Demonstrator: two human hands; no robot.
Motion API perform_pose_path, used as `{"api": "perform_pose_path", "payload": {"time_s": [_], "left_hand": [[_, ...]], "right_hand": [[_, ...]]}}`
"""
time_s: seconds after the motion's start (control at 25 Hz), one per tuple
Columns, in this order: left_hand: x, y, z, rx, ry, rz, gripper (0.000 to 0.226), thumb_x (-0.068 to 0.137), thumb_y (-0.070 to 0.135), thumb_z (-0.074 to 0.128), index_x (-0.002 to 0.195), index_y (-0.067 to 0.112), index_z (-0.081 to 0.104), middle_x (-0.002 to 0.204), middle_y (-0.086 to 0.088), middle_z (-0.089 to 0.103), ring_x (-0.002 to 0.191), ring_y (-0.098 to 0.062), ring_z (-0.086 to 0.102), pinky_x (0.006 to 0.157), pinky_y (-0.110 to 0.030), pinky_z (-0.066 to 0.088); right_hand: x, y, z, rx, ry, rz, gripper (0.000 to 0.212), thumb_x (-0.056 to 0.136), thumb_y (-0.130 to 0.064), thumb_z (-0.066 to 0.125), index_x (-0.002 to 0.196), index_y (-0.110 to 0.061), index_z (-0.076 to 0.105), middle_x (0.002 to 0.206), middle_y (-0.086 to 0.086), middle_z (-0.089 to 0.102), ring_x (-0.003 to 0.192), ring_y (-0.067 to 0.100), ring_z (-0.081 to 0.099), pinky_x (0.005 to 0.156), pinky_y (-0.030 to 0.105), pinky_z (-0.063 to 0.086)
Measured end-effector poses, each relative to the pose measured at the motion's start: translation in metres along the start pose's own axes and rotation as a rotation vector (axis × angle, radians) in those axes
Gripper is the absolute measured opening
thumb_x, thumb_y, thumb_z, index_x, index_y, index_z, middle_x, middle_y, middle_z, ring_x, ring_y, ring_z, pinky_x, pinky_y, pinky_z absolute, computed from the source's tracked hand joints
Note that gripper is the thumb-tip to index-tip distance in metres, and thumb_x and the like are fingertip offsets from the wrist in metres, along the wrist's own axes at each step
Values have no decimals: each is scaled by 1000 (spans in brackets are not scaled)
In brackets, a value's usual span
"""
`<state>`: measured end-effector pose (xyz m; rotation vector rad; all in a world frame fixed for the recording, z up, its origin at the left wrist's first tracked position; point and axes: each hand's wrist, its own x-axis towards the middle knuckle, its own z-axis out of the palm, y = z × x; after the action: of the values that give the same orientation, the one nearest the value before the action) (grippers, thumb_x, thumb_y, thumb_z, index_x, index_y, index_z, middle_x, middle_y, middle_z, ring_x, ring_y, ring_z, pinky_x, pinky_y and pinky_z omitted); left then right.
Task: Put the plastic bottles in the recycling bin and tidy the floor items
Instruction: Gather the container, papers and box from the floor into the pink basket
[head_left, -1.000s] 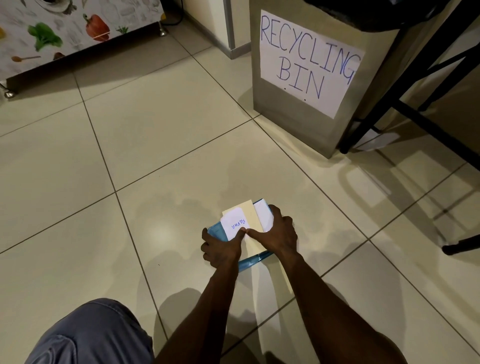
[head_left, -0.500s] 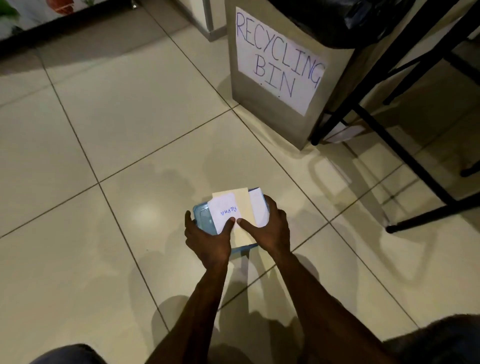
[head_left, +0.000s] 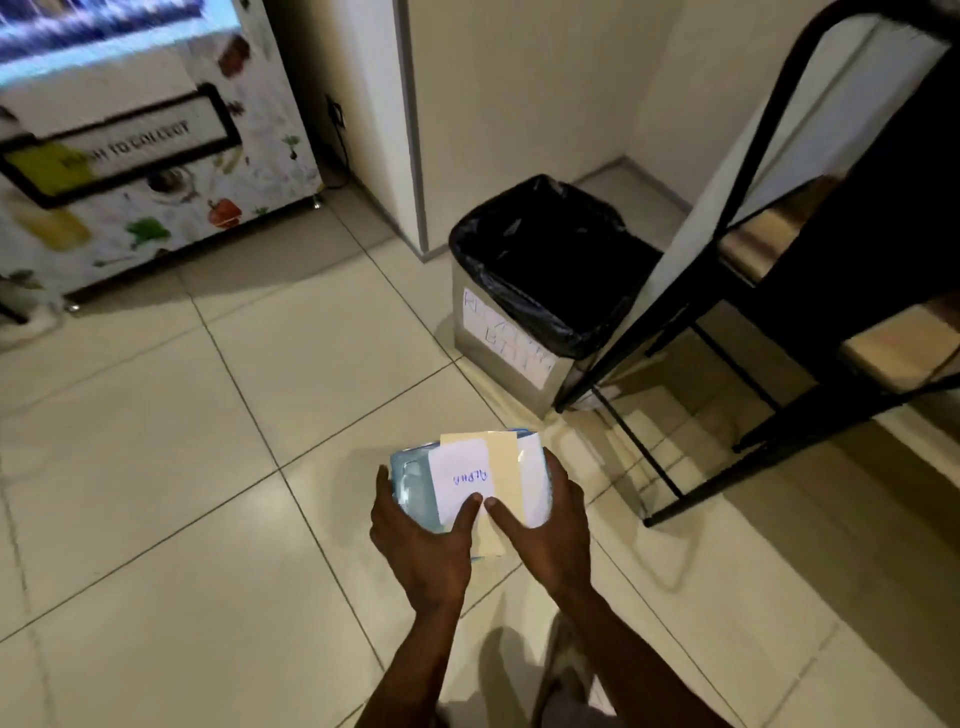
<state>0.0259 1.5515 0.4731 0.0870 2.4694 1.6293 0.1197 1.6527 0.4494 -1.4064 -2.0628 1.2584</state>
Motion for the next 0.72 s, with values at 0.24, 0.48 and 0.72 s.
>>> {"api": "perform_pose_path", "payload": {"time_s": [0.24, 0.48, 0.72], "left_hand": [[-36, 171, -90, 89, -151, 231, 98, 53, 44, 94, 134, 17, 46, 135, -5, 51, 123, -27, 44, 95, -28, 34], [-74, 298, -97, -27, -309, 415, 73, 62, 48, 89, 123, 32, 52, 138, 4, 45, 128, -18, 39, 93, -34, 47], [-127, 417, -72, -204, -382, 598, 66, 61, 54, 86, 116, 49, 51, 140, 13, 43, 130, -8, 42, 88, -17, 41]], "right_hand": [[-81, -143, -118, 58, 161, -40, 99, 67, -71, 80, 151, -43, 35, 129, -19, 46, 122, 5, 52, 97, 26, 46], [-103, -221, -237, 78, 369, -114, 101, 64, -79, 74, 150, -49, 30, 139, -12, 44, 123, 11, 49, 93, 32, 48], [-113, -272, -360, 97, 640, -194, 105, 57, -81, 72, 148, -49, 30, 138, -8, 45, 115, 9, 48, 88, 31, 49]]}}
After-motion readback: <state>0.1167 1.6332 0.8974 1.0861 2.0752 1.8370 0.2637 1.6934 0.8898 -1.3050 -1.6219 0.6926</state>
